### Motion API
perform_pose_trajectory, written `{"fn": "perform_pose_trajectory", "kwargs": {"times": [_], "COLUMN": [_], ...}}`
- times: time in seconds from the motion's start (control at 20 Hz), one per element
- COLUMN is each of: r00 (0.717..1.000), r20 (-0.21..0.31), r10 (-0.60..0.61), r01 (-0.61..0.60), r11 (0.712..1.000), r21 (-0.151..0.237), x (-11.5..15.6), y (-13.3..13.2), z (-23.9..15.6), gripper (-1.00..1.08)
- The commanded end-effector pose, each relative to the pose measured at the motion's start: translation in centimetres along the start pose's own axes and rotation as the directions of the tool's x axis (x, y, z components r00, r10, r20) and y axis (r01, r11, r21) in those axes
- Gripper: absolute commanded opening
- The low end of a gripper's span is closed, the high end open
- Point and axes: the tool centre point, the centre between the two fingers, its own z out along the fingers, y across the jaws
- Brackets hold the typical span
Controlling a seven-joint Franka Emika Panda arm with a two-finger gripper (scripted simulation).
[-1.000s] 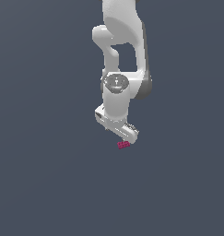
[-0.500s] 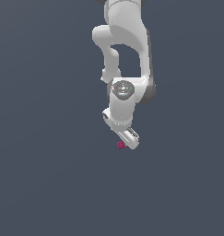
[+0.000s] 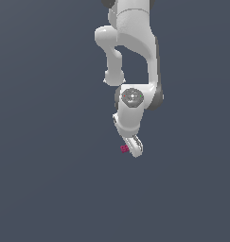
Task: Pick up the object and move it to a goal position.
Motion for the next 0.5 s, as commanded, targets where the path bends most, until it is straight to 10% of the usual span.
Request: {"fn": "perform_pose_trajectory", "kwargs": {"times": [0.0,0.45], "r00": [0.999,0.992], "r20": [-0.002,-0.005], "r10": [0.045,0.128], "r01": [-0.045,-0.128], "r11": [0.999,0.992], "r21": [0.000,0.000], "x": [-0.28,-0.87], "y": [-0.13,-0.35], "z": [0.39,1.17], "gripper": [1.00,1.00]}}
